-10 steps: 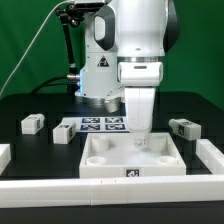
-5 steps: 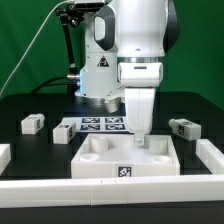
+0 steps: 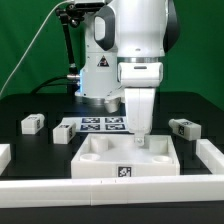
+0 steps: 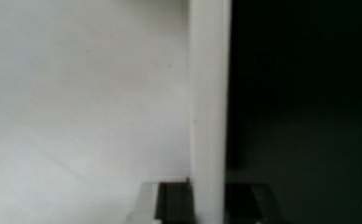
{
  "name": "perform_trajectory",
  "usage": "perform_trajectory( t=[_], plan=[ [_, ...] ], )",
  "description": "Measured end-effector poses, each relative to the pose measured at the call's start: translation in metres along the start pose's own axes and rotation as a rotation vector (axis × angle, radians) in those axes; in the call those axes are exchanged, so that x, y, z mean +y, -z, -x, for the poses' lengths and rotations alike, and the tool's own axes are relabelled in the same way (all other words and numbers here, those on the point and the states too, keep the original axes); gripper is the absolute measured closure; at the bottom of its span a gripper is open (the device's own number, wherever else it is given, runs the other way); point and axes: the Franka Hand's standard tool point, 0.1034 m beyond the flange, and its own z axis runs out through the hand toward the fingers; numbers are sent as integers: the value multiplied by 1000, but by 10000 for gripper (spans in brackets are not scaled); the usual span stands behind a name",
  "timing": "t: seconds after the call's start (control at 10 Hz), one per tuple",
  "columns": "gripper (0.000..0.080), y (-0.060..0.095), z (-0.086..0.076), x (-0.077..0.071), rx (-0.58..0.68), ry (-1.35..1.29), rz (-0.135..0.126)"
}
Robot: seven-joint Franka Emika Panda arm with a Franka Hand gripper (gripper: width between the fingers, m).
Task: Assemble one leg
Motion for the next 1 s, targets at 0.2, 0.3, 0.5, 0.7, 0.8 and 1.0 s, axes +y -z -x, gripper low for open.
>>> perform_trajectory(
  t=[0.2,0.3,0.5,0.7,0.8,1.0],
  plan=[
    [739,0,-7,3,-39,95,-66],
    [739,0,-15,7,-57,114,-99],
    [739,1,-17,11,-52,112,-89],
    [739,1,-17,11,-52,112,-89],
    [739,1,-18,11,-51,111,-88],
    [739,-1,-34,14,-40,130,-83]
  ],
)
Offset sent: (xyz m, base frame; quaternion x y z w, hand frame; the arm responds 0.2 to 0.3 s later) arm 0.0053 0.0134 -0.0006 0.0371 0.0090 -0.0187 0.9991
